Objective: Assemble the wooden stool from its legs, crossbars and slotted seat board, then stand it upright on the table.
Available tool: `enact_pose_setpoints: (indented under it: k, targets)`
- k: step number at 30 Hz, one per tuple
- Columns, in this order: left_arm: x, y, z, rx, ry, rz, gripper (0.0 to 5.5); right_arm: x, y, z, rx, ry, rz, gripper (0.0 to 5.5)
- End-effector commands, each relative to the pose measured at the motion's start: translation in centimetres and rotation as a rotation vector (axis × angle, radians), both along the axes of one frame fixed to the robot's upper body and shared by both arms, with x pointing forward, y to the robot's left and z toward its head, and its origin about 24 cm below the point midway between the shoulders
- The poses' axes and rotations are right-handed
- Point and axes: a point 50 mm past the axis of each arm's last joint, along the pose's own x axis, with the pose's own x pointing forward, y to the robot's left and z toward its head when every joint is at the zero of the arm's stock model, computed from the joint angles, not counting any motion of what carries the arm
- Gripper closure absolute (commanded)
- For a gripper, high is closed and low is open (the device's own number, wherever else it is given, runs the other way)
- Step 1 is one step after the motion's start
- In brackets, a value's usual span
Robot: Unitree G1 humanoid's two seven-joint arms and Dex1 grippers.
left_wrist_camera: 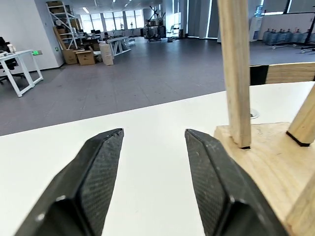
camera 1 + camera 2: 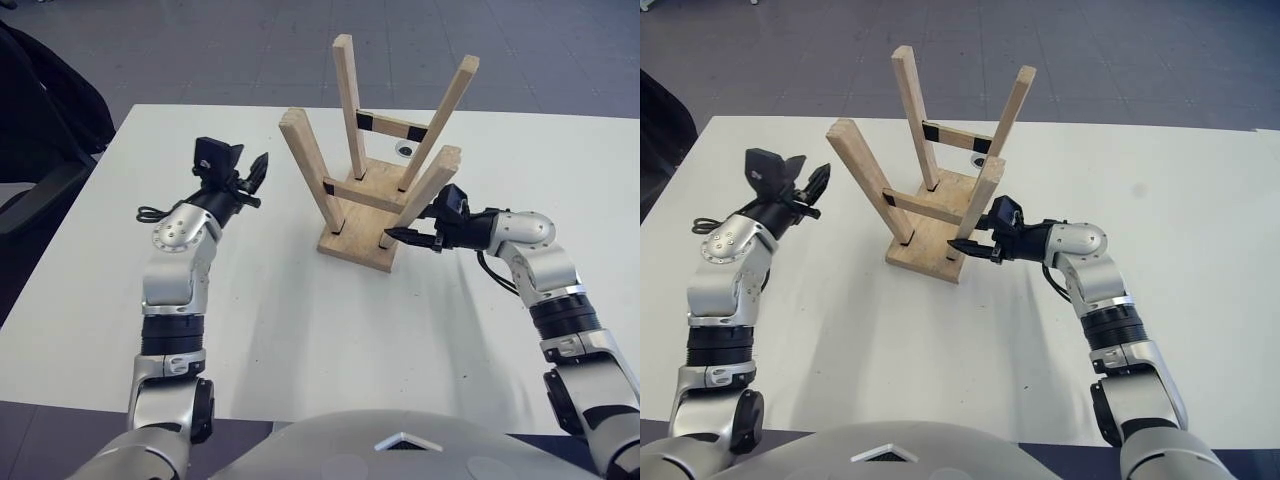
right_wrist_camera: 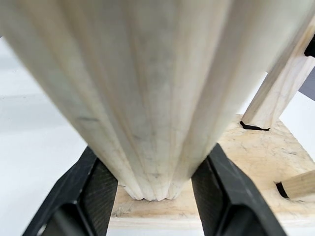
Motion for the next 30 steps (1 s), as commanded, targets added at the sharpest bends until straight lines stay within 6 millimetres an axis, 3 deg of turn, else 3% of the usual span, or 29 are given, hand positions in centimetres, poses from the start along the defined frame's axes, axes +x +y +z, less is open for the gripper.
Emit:
enact_pose_setpoints:
  k: [1, 4, 6, 8, 13, 18, 20, 25, 27, 30]
  targets:
    - [-1.4, -5.4, 1.1, 0.150, -0.064, -0.343, 3.17, -1.2, -0.5, -2.7, -0.133, 0.124, 0.036, 3.48]
    - [-5.1, -8.8, 0.6, 0.214, -0.035, -0.612, 3.17, -0.3, -0.2, -1.8, -0.128, 0.107, 0.041, 3.48]
    - [-6.5, -8.9, -0.2, 0.215, 0.026, -0.626, 3.17, 0.2, -0.2, -1.3, -0.122, 0.096, 0.035, 3.48]
    - [-6.2, -7.3, -1.4, 0.240, 0.091, -0.532, 3.17, 0.1, -0.5, -1.4, -0.127, 0.101, 0.032, 3.48]
    - [-4.9, -1.2, -5.0, 0.259, 0.267, -0.234, 3.17, 0.5, -1.8, -1.9, -0.137, 0.124, 0.016, 3.48]
    - [-5.2, 1.9, -7.7, 0.272, 0.365, -0.156, 3.17, 1.7, -1.8, 0.0, -0.060, 0.099, 0.028, 3.48]
    - [-4.2, 1.5, -7.8, 0.265, 0.351, -0.149, 3.17, 1.6, -1.6, 0.4, -0.049, 0.092, 0.060, 3.48]
    - [-1.6, -2.4, -7.0, 0.226, 0.279, -0.214, 3.17, 1.5, -0.8, 0.9, -0.105, -0.019, 0.088, 2.39]
    - [-1.2, -3.6, -6.9, 0.217, 0.269, -0.244, 3.17, 1.7, -0.9, 0.8, -0.165, -0.086, 0.058, 2.06]
    - [-1.4, -4.5, -7.8, 0.233, 0.311, -0.275, 3.17, 2.1, -1.7, 0.4, -0.216, -0.132, -0.008, 2.06]
